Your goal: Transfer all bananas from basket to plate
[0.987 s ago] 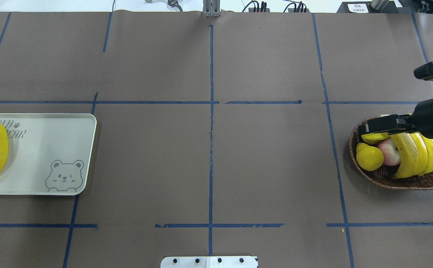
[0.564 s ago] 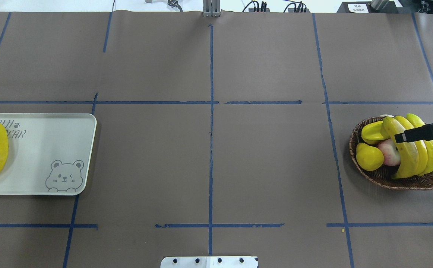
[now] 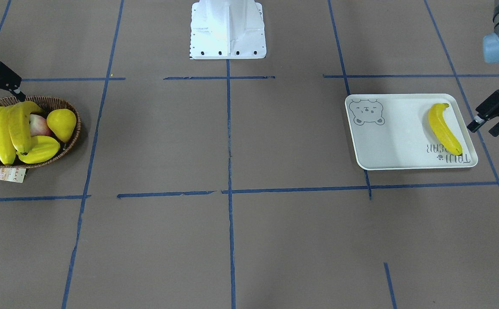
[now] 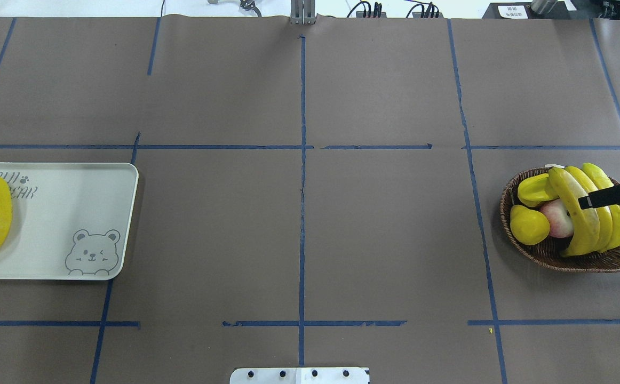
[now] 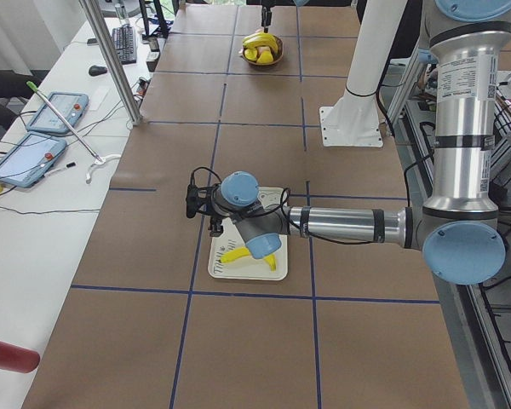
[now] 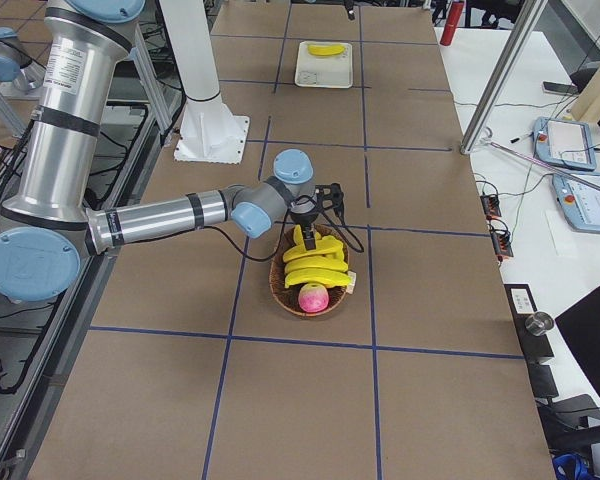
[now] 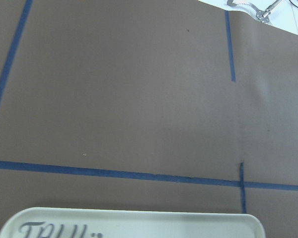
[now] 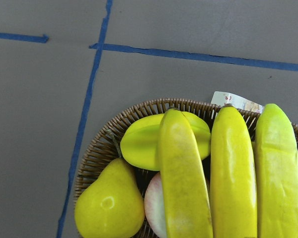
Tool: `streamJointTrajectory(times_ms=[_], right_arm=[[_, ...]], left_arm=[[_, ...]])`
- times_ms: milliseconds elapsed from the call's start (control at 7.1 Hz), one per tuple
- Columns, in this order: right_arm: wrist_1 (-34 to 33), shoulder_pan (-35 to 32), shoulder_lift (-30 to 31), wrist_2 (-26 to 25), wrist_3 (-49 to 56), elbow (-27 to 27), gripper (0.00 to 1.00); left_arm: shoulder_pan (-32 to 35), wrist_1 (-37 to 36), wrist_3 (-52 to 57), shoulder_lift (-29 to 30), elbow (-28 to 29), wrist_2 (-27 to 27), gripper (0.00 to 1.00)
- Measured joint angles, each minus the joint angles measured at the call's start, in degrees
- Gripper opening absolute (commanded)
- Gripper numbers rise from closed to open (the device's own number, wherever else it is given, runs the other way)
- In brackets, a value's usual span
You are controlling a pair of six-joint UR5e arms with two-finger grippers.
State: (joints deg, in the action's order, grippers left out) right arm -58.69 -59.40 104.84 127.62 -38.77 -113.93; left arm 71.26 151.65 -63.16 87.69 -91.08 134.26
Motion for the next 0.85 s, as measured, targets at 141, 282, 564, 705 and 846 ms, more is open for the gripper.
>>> streamJointTrajectory(times_ms=[141, 282, 564, 705, 846], right_arm=[[-0.04, 1.09, -0.32, -0.53, 0.01, 1.21, 0.92], [-0.04, 2.19, -0.50, -0.91, 0.03, 2.13, 0.87], [-0.08, 3.19, -0.58, -1.02, 0.11, 2.83, 0.65], [-0.12, 3.39, -0.62, -0.95, 0.15, 2.88, 0.64], [-0.17, 3.65, -0.65, -0.93, 0.17, 2.99, 0.64]], left_arm=[[-1.81, 0.57, -3.19, 0.69, -0.42, -0.09, 1.00], [-2.63, 0.75, -4.49, 0.99, -0.69, -0.17, 1.00], [-3.01, 0.83, -5.20, 1.21, -0.81, -0.20, 1.00], [-3.06, 0.83, -5.27, 1.24, -0.79, -0.17, 1.00], [-3.10, 0.84, -5.29, 1.28, -0.78, -0.15, 1.00]])
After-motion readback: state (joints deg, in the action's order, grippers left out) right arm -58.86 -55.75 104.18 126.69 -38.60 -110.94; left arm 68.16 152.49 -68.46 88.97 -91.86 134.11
